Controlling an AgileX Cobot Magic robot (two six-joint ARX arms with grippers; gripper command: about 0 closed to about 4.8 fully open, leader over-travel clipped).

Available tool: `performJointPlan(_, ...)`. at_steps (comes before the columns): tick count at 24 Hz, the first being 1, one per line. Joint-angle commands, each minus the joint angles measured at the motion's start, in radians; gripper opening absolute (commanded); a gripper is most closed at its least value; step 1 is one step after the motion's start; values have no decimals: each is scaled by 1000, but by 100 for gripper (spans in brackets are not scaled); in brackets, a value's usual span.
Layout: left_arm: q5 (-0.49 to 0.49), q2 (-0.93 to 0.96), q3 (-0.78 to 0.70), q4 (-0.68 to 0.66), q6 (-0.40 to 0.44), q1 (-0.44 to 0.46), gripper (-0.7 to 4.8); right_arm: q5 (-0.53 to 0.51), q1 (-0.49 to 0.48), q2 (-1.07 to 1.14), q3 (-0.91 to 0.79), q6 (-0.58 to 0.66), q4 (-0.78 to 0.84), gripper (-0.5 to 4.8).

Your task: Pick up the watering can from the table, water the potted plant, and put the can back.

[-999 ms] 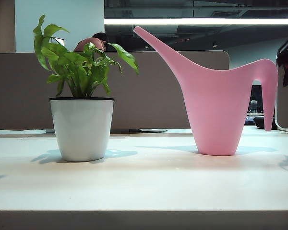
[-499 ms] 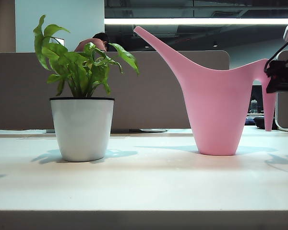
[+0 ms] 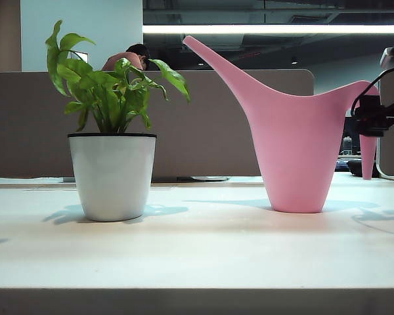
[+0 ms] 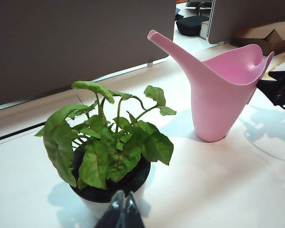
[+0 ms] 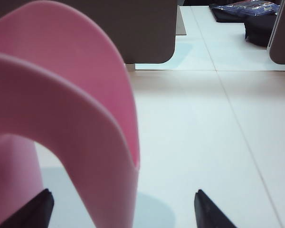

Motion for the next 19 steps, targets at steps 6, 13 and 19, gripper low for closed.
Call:
performJointPlan(6,1,-2,6,10,4,0,-5,-23,-1,82,85,0,40,407)
performJointPlan(13,1,-2,6,9,4,0,-5,-21,-5,100,105,-12,20,225)
performJointPlan(19,1,-2,6,9,4,0,-5,-20,-5,100,106,-50,19,155)
